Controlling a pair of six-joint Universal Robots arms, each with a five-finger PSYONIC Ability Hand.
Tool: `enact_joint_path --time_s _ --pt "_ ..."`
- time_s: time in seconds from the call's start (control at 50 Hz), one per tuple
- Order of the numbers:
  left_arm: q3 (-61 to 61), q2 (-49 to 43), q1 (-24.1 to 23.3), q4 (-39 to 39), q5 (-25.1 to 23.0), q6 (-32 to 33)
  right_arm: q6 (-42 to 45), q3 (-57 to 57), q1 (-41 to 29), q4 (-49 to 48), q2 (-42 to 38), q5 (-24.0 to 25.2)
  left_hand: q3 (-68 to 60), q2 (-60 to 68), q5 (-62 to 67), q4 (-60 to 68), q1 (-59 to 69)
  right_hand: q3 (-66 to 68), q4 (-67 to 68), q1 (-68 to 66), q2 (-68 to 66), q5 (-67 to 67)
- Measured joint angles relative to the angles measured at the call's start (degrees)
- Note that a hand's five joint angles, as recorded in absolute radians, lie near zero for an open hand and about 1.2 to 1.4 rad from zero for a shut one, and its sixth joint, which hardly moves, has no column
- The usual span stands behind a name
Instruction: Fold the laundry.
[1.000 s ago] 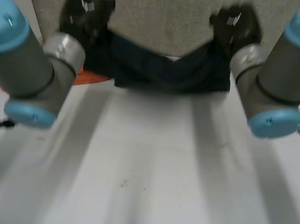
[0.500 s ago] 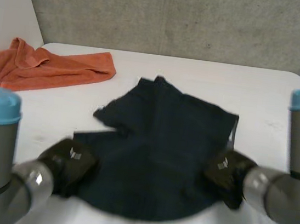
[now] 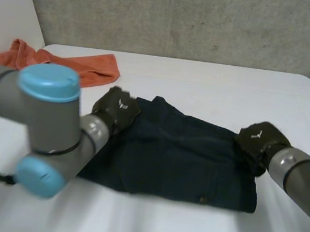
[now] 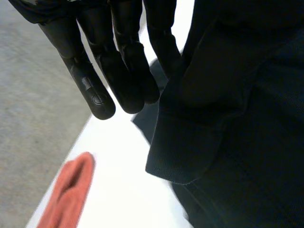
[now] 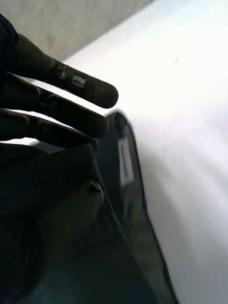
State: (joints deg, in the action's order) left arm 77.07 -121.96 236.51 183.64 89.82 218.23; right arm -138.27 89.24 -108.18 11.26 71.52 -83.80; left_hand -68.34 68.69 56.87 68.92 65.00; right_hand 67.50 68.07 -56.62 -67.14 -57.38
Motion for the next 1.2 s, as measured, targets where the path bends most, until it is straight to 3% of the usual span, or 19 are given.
enact_joint_path --time_s 0.16,0.4,0.42,0.46,0.48,0.5,0.56,0.74,0.86,0.9,0.96,1.04,1.2 --pt "-17.26 -14.8 0.43 8.85 1.92 -1.73 0.01 -7.1 -0.82 -8.59 -9.31 -6.61 0.0 0.0 0.0 0.0 0.0 0.0 0.0 0.0 0.0 0.0" --pt "-33.42 -28.43 0.45 14.71 1.96 -1.35 -0.54 -18.29 -0.99 -13.47 -21.29 -10.62 2.23 -2.26 -1.86 -2.34 -1.98 -0.41 -0.1 0.29 0.36 0.11" --pt "-33.89 -28.88 0.45 14.75 1.94 -1.38 -0.83 -18.88 -1.01 -13.71 -21.76 -10.77 8.17 -8.29 -7.63 -8.37 -8.31 -11.37 -11.54 10.53 12.42 10.81" --pt "-34.26 -29.27 0.44 14.8 1.92 -1.42 -1.21 -19.49 -1.05 -13.95 -22.23 -10.92 12.93 -13.12 -12.3 -13.18 -13.64 -16.02 -16.17 15.04 17.19 15.24" --pt "-34.86 -30.14 0.4 14.88 1.85 -1.57 -2.06 -20.46 -1.11 -14.36 -22.84 -11.2 37.86 -38.55 -36.33 -37.5 -41.36 -16.02 -16.17 15.04 17.19 15.24" --pt "-34.73 -30.24 0.35 14.94 1.82 -1.67 -3.82 -21.63 -1.13 -14.93 -23.2 -11.61 48.12 -48.91 -47.11 -48.58 -50.08 -49.13 -49.28 42.79 49.3 47.97" --pt "-33.09 -28.89 0.2 15.38 1.79 -1.91 -6.77 -22.18 -1.03 -15.61 -22.04 -11.9 55.94 -56.53 -54.2 -56.92 -53.37 -55.09 -54.48 44.98 54.4 53.29" --pt "-21.23 -16.41 -0.4 18.51 1.79 -4.73 -16.16 -17.08 -0.33 -17.61 -9.34 -10.77 56.16 -56.92 -54.21 -57.22 -53.37 -55.09 -54.48 44.98 54.4 53.29" --pt "-9.1 -5.41 -0.82 19.17 1.74 -8.23 -17.76 -10.14 -0.26 -15.94 -2.04 -7.58 56.16 -56.92 -54.2 -57.22 -53.37 -55.09 -54.48 44.98 54.4 53.29" --pt "-2.52 -0.51 -0.89 19.13 1.62 -10.14 -18.55 -3.39 -0.32 -12.71 2.1 -4.46 56.16 -56.92 -54.2 -57.22 -53.37 -55.09 -54.48 44.98 54.41 53.29" --pt "-1.16 0.43 -0.89 19.11 1.58 -10.58 -18.76 -2.43 -0.33 -12.22 2.53 -4.05 56.16 -56.92 -54.2 -57.22 -53.37 -55.09 -54.48 44.98 54.41 53.29" --pt "9.88 6.16 -0.65 18.98 0.16 -14.89 -23.92 9.51 -0.3 -10.48 4.94 -0.18 56.16 -56.92 -54.2 -57.22 -53.37 -55.1 -54.48 44.98 54.4 53.29" --pt "13.78 6.19 1.01 19.09 -2.49 -17.56 -27.65 19.36 -0.47 -20.47 2.75 1.65 56.16 -56.92 -54.2 -57.22 -53.37 -52.33 -53.18 44.0 52.0 51.41"
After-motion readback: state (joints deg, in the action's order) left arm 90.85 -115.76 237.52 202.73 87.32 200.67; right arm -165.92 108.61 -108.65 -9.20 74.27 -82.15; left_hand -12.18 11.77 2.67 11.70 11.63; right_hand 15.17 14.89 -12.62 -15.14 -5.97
